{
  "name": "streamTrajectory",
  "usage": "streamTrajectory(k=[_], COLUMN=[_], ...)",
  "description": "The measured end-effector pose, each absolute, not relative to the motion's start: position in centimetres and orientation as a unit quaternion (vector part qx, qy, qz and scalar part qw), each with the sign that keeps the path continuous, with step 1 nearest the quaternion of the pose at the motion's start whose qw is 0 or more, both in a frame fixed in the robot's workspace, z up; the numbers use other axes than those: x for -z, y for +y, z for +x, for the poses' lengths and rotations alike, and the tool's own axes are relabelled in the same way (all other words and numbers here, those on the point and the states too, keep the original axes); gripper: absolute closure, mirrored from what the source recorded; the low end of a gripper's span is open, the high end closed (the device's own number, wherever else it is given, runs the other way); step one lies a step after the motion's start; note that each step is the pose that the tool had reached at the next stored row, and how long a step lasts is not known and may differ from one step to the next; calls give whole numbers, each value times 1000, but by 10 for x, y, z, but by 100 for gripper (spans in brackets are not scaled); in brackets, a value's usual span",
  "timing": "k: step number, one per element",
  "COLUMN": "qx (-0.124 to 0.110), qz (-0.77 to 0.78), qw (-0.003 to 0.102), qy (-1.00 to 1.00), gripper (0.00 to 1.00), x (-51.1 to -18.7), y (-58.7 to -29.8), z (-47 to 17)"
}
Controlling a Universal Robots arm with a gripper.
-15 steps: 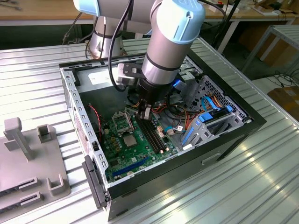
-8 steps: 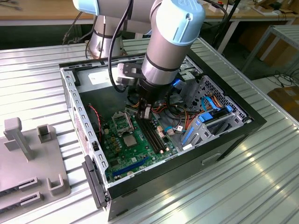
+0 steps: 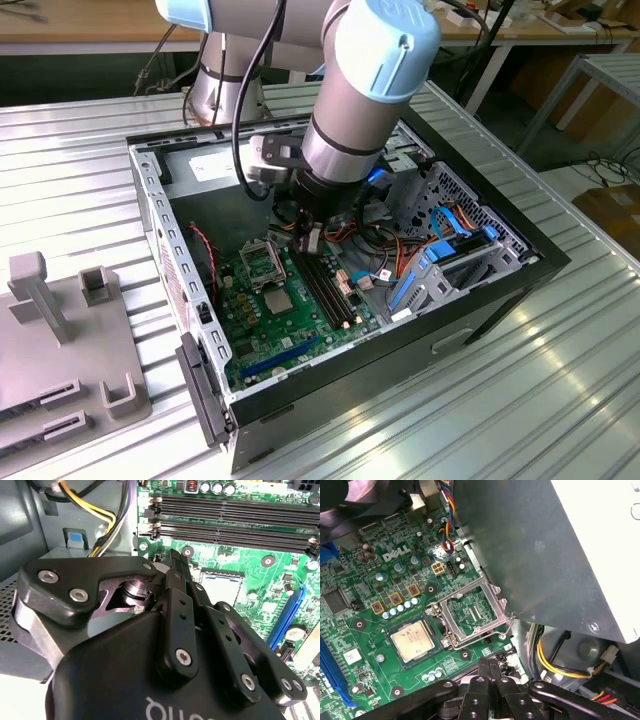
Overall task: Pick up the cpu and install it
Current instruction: 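Close the cpu cover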
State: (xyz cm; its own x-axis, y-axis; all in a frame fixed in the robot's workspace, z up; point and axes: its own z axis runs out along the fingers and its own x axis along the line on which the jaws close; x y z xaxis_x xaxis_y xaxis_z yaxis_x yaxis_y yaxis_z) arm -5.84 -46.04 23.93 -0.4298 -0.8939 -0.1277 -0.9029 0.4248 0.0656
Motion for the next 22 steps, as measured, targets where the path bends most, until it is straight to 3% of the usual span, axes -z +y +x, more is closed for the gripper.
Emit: streamTrajectory(k=[9,12,14,16,22], qx=[-73,-83,-104,-115,-118], qz=[-550,-550,-548,-547,-547], qw=[42,49,63,70,72], qy=[831,830,827,826,826], gripper=[89,89,89,89,89], x=[-236,-234,-234,-234,-228], y=[-459,-459,-459,-459,-460], z=[-58,-58,-58,-58,-58])
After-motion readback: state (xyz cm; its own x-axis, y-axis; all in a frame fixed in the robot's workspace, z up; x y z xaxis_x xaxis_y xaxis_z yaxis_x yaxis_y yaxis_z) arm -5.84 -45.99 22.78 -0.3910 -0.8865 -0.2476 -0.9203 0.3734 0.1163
